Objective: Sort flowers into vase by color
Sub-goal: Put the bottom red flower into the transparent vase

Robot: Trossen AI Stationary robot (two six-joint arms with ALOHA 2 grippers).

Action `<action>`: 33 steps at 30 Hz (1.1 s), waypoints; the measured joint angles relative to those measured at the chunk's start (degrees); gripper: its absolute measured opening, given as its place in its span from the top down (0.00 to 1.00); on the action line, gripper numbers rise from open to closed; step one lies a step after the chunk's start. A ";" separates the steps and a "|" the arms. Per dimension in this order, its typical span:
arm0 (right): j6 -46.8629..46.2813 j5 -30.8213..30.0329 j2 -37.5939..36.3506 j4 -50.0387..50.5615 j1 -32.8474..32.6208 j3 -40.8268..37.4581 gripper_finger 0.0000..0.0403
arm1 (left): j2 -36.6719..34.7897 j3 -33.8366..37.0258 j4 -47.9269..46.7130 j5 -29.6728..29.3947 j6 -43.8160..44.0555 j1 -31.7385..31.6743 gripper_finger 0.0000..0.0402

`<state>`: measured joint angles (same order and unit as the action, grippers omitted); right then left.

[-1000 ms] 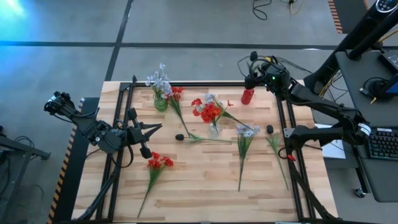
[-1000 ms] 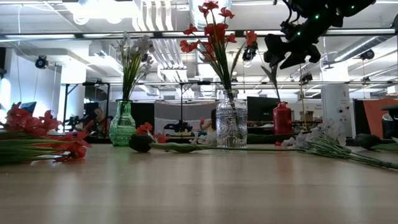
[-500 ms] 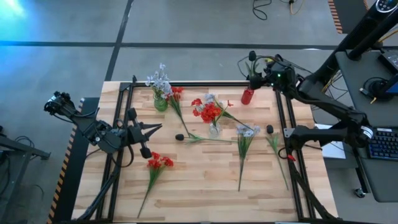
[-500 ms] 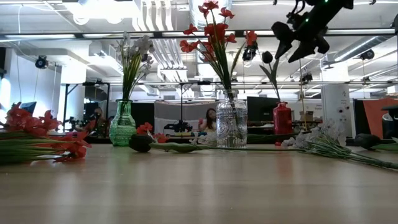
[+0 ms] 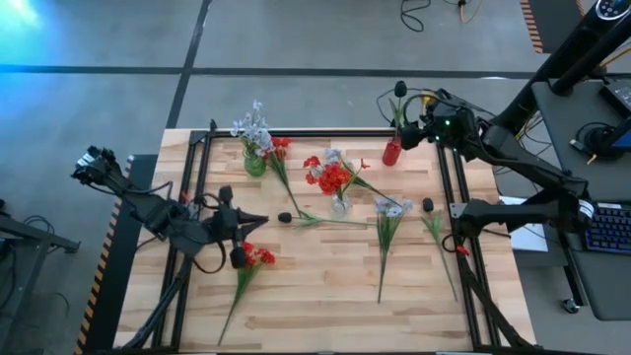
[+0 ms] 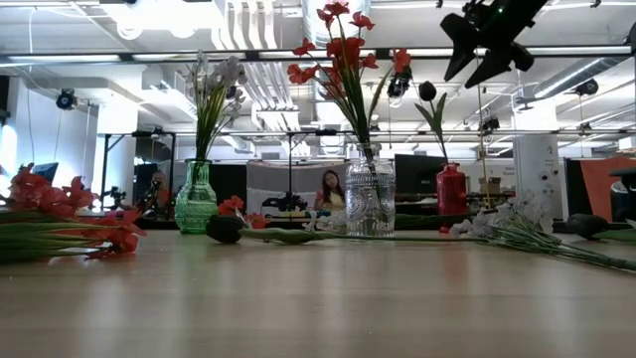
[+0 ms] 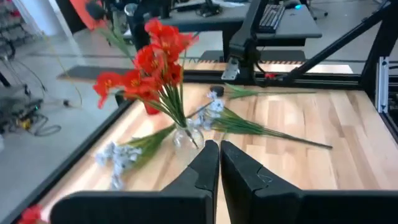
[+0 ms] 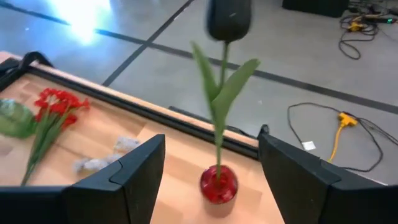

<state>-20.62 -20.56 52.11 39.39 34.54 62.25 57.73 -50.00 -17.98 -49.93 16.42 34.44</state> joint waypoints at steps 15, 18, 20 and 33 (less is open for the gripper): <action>-3.56 0.08 -0.71 9.10 -9.46 4.63 0.38 | 4.78 -0.50 -3.93 18.69 19.17 0.01 1.00; -3.58 0.09 -0.73 9.85 -11.38 5.24 0.39 | 6.33 -0.50 -6.96 20.89 27.25 0.02 1.00; -3.56 0.09 -0.73 9.91 -12.47 5.35 0.39 | 7.64 -0.50 -9.37 23.02 33.71 0.04 1.00; 1.21 0.02 -0.71 10.46 -13.69 6.29 0.39 | 18.35 -16.49 -36.49 38.39 52.73 -2.38 1.00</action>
<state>-19.41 -20.53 51.40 49.85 20.85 68.53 76.07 -66.49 -54.47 -11.54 69.15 32.05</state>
